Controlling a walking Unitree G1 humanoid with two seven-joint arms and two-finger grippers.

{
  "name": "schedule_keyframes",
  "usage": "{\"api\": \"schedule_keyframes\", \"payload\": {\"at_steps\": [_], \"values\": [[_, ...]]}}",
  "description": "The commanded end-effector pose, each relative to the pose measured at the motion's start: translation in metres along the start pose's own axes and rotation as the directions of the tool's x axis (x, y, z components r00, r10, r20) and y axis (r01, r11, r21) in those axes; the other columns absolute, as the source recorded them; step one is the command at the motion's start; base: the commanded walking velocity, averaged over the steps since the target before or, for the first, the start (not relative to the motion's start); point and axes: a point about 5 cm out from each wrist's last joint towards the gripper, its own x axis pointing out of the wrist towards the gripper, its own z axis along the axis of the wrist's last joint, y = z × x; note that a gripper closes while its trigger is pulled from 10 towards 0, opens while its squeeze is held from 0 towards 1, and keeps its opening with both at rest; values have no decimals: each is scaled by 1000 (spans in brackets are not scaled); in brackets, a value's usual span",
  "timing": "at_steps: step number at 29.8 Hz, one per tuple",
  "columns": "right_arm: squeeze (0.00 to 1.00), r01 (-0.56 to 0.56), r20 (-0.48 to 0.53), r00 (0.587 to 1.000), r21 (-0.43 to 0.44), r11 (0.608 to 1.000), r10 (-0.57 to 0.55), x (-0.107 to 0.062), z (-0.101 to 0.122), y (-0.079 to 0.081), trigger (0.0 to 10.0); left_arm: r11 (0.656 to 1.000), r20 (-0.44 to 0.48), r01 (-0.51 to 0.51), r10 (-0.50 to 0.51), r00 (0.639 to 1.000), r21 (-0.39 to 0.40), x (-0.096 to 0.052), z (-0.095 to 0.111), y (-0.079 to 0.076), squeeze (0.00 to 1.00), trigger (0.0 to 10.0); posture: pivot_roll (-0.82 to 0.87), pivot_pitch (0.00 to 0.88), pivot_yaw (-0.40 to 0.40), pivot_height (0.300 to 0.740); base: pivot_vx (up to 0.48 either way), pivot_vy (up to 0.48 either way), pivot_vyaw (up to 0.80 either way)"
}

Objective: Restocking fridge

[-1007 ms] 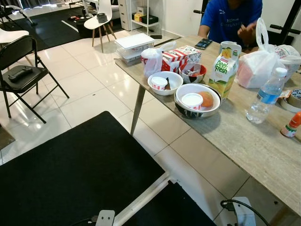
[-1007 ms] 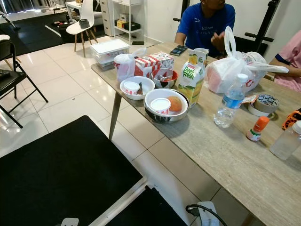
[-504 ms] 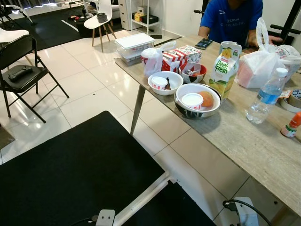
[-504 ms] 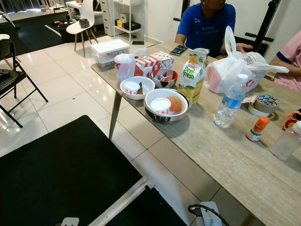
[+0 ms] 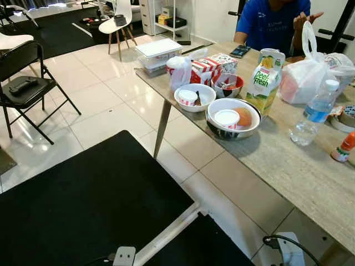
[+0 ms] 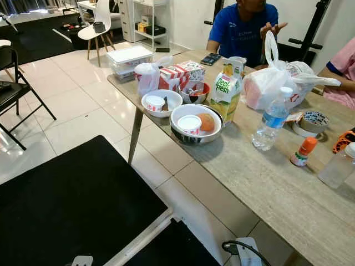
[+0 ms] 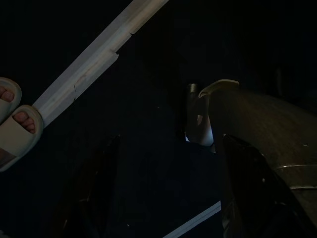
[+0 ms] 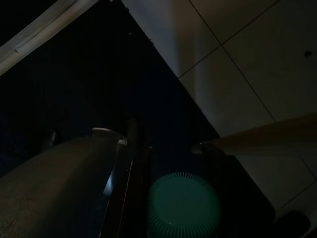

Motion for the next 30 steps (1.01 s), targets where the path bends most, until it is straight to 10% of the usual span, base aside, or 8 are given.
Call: {"api": "schedule_keyframes", "payload": {"at_steps": [1, 30], "values": [[0, -4, -9, 1000, -10, 1000, 4, 0, -3, 2, 10000, 1000, -20, 8, -8, 1000, 1, 0, -5, -2, 0, 10000, 5, 0, -13, 740, 0, 0, 0], [0, -2, -6, 1000, 19, 1000, 2, 0, -4, 1, 10000, 1000, -9, 12, -12, 1000, 0, 1, -1, -4, 0, 10000, -2, 0, -6, 740, 0, 0, 0]]}}
